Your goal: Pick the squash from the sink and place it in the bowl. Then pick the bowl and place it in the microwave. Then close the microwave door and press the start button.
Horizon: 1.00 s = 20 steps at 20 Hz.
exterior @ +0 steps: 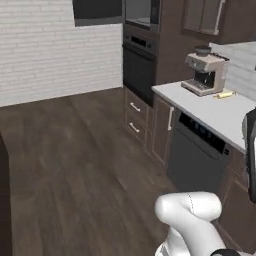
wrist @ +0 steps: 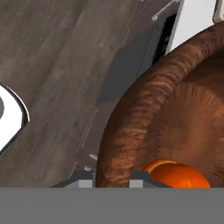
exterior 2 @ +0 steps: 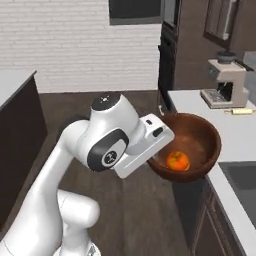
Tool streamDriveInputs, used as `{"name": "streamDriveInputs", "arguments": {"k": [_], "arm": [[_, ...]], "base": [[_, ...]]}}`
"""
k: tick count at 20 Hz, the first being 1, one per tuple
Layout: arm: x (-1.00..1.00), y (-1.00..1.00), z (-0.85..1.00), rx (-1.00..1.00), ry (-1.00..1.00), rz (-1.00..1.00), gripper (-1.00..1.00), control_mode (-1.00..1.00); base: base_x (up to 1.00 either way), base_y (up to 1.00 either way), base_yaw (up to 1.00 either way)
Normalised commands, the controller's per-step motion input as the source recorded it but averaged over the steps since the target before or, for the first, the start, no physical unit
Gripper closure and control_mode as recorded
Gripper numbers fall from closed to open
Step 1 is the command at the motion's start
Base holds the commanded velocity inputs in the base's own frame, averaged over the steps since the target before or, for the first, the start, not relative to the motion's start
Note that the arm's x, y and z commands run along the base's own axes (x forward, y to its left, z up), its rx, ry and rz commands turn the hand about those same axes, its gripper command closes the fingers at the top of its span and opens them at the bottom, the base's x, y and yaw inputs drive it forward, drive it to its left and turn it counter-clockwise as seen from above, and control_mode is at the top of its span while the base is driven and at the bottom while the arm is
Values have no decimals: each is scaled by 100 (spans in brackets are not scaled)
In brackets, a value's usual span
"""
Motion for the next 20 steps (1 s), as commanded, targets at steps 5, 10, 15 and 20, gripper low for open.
{"name": "streamDriveInputs", "arguments": {"k": [5, 10, 15, 20], "arm": [[0, 0, 0, 0, 0, 0, 100, 100], [0, 0, 0, 0, 0, 0, 100, 100], [0, 0, 0, 0, 0, 0, 100, 100], [0, 0, 0, 0, 0, 0, 100, 100]], "base": [[71, 96, 44], [100, 64, 30], [100, 2, 3], [98, 18, -39]]}}
